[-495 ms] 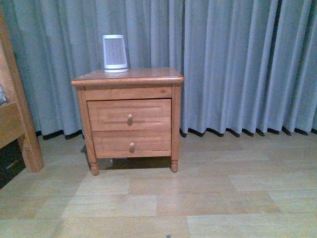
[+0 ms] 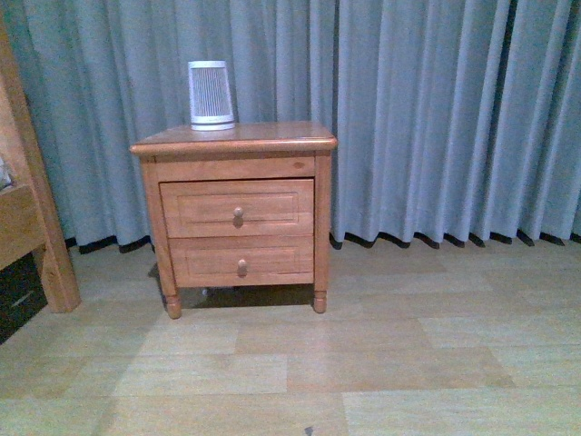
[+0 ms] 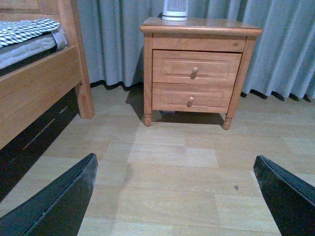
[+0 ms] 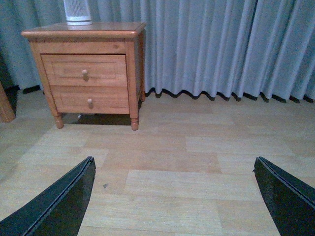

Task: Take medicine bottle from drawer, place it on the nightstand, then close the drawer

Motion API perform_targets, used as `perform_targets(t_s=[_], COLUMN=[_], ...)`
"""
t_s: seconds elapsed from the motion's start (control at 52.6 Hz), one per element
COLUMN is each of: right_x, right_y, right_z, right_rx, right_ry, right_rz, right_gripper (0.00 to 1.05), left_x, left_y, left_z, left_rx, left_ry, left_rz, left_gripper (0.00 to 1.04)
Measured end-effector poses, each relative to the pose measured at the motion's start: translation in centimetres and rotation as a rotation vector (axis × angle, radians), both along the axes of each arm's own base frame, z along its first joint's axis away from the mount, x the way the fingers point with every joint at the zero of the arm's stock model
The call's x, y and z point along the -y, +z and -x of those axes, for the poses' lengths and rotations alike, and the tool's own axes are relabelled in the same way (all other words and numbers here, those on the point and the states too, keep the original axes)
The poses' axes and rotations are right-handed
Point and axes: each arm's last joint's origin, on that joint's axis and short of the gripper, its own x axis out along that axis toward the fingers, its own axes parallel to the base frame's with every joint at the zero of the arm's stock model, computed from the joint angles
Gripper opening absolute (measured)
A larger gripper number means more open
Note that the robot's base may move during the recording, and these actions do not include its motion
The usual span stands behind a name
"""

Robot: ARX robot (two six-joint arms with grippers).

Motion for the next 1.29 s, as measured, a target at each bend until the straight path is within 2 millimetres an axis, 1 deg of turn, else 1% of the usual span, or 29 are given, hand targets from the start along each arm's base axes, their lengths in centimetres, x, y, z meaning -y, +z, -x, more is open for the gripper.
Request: perform_targets(t_s=[1.293], right_x=[0.0], right_y=[0.0], right_z=[0.0], right_rx=[0.0], right_ry=[0.0], right_rz=[0.0], right_gripper=[0.98], left_x=[0.0], left_y=[0.0], left_z=[0.0], left_rx=[0.0], left_ry=[0.0], left_rz=[0.0], left_gripper=[0.98])
